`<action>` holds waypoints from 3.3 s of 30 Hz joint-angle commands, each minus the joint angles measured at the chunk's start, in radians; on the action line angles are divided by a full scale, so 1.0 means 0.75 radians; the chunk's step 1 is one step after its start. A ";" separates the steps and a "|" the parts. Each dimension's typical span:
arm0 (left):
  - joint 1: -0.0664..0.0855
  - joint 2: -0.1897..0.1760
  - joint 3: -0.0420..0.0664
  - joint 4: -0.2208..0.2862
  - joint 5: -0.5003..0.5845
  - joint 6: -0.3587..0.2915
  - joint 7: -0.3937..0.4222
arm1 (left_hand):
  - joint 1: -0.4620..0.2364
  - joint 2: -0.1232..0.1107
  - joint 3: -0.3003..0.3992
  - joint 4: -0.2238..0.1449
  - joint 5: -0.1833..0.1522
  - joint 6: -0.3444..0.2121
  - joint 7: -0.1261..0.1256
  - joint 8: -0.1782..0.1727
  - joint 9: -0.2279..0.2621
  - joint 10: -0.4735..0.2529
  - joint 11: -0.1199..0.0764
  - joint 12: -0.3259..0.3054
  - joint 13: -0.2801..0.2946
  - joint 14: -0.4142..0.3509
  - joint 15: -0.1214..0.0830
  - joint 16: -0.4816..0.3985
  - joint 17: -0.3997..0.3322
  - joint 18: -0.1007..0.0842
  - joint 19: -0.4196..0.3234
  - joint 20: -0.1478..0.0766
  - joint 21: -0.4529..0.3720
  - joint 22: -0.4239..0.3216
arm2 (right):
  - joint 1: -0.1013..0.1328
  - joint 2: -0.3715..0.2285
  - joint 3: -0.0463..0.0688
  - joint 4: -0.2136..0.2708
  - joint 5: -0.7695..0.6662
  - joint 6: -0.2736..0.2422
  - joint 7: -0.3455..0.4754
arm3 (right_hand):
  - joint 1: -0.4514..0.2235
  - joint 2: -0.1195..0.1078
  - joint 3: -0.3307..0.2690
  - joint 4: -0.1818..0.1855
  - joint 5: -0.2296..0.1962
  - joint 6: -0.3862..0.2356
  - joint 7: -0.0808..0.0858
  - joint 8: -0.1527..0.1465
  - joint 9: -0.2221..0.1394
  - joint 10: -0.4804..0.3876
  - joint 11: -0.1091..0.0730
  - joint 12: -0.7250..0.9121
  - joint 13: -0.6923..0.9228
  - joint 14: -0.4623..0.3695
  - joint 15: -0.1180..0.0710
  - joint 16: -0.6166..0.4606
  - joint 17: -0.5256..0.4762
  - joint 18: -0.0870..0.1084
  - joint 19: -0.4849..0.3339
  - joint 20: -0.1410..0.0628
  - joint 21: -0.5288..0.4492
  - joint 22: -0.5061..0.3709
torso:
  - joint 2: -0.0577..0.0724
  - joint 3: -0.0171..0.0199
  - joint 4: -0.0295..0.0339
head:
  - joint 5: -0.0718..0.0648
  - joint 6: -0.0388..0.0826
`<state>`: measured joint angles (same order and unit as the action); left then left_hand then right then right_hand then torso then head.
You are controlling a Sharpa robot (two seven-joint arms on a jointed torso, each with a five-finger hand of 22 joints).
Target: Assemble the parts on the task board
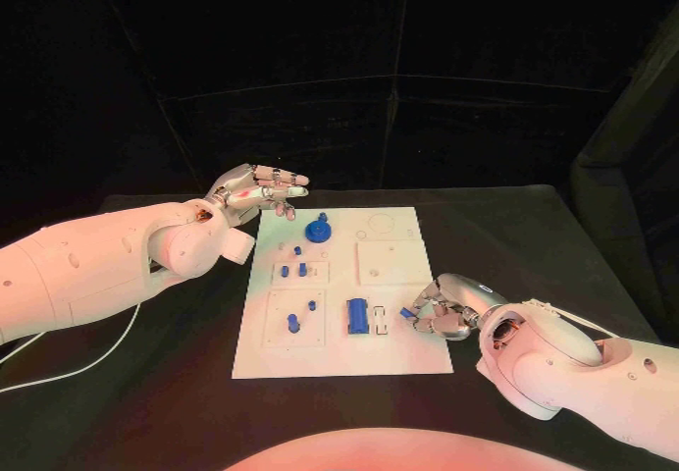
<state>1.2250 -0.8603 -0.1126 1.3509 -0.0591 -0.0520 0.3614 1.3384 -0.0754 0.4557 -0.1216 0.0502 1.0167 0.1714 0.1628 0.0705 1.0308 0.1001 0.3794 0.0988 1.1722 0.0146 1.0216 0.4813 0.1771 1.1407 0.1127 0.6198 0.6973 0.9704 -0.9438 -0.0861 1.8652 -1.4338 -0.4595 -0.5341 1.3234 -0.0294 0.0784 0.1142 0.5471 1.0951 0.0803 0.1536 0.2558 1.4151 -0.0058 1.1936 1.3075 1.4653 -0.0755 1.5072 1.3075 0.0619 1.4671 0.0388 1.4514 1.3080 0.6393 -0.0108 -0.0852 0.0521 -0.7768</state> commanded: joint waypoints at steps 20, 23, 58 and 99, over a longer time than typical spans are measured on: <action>0.002 -0.002 0.001 0.010 0.005 0.017 0.008 | -0.001 0.009 0.000 -0.006 -0.001 0.000 0.005 0.008 -0.002 -0.008 0.003 0.005 0.000 -0.007 0.001 -0.004 -0.001 0.007 -0.005 0.000 -0.008 -0.002 | 0.002 0.155 0.001 -0.091 0.207 -0.012 -0.050 | -0.157 -0.068 0.039 0.085 -0.002 0.093 -0.033 0.031 0.047 0.026 -0.021 0.011 0.007 0.111 -0.014 0.004 0.201 -0.025 0.039 -0.021 0.016 0.083 | 0.001 0.0011 -0.0008 | 0.009 -0.010; 0.002 -0.003 0.001 0.010 0.005 0.018 0.008 | -0.001 0.009 0.000 -0.006 -0.001 0.000 0.005 0.008 -0.002 -0.008 0.003 0.005 0.000 -0.007 0.001 -0.004 -0.001 0.007 -0.005 0.000 -0.008 -0.002 | 0.002 0.171 0.001 -0.101 0.210 0.002 -0.061 | -0.164 -0.067 0.041 0.089 -0.004 0.099 -0.037 0.036 0.053 0.028 -0.024 0.006 0.003 0.111 -0.017 0.005 0.203 -0.026 0.040 -0.023 0.016 0.085 | 0.000 0.0006 -0.0003 | 0.010 -0.010; 0.002 -0.008 0.001 0.013 0.005 0.023 0.004 | -0.001 0.009 0.000 -0.006 -0.001 0.000 0.005 0.008 -0.002 -0.008 0.003 0.005 0.000 -0.007 0.001 -0.004 -0.001 0.007 -0.005 0.000 -0.008 -0.002 | 0.002 0.198 0.001 -0.108 0.184 -0.008 -0.063 | -0.348 -0.056 -0.128 0.227 -0.248 0.092 -0.043 0.061 0.127 0.045 -0.028 0.000 -0.002 0.112 -0.022 0.006 0.208 -0.027 0.043 -0.031 0.018 0.092 | -0.001 0.0017 -0.0028 | 0.017 -0.016; 0.002 -0.014 0.001 0.010 0.005 0.023 -0.005 | -0.003 0.010 0.000 -0.009 -0.001 -0.002 0.005 0.009 -0.002 -0.012 0.003 0.011 -0.002 -0.008 0.002 -0.004 -0.005 0.007 -0.006 0.000 -0.009 -0.002 | 0.002 0.122 0.001 -0.082 0.188 0.055 0.023 | -0.168 -0.007 -0.218 0.088 -0.429 0.071 -0.038 0.065 0.192 0.046 -0.024 0.001 0.005 0.113 -0.019 0.007 0.212 -0.028 0.044 -0.028 0.020 0.101 | 0.000 0.0019 -0.0026 | 0.015 -0.015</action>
<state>1.2254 -0.8725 -0.1127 1.3582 -0.0591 -0.0451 0.3561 1.3384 -0.0754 0.4557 -0.1216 0.0502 1.0167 0.1714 0.1667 0.0696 1.0273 0.1037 0.3843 0.0988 1.1722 0.0146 1.0216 0.4782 0.1771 1.1407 0.1127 0.6198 0.6974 0.9711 -0.8531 -0.0857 1.8030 -1.2911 -0.4307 -0.5330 1.2030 -0.0364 -0.0785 0.1794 0.2271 1.1572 0.0504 0.1974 0.3984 1.4454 -0.0286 1.1992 1.3100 1.4687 -0.0860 1.5072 1.3075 0.0459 1.4637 0.0215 1.4598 1.3074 0.6396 -0.0091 -0.0870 0.0644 -0.7878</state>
